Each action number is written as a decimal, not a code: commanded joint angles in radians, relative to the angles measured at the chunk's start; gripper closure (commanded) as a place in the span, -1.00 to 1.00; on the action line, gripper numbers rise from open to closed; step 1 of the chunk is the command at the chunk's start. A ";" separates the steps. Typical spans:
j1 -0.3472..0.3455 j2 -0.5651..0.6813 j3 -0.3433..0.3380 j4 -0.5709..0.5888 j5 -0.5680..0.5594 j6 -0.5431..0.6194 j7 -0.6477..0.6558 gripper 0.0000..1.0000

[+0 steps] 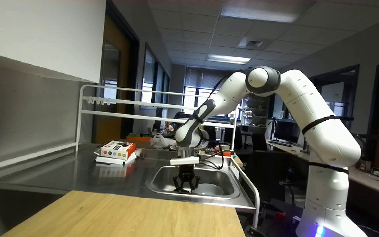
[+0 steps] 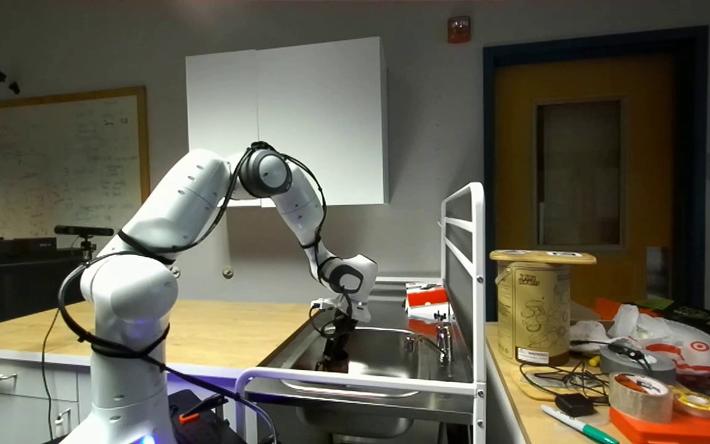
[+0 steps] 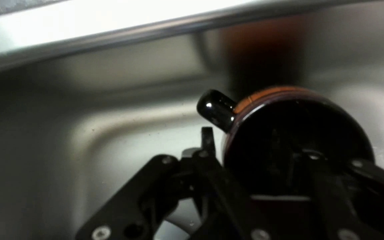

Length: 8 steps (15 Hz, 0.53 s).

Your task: Move the cup into the sink

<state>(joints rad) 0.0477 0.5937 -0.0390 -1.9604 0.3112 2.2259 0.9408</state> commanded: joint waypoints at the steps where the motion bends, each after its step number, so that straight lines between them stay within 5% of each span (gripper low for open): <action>1: 0.012 0.011 -0.010 0.051 -0.017 -0.061 0.021 -0.60; 4: 0.015 0.004 -0.006 0.057 -0.015 -0.084 0.018 -0.98; 8: 0.026 -0.023 -0.003 0.045 -0.014 -0.101 0.019 -1.00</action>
<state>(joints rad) 0.0599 0.5947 -0.0394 -1.9221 0.3102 2.1612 0.9410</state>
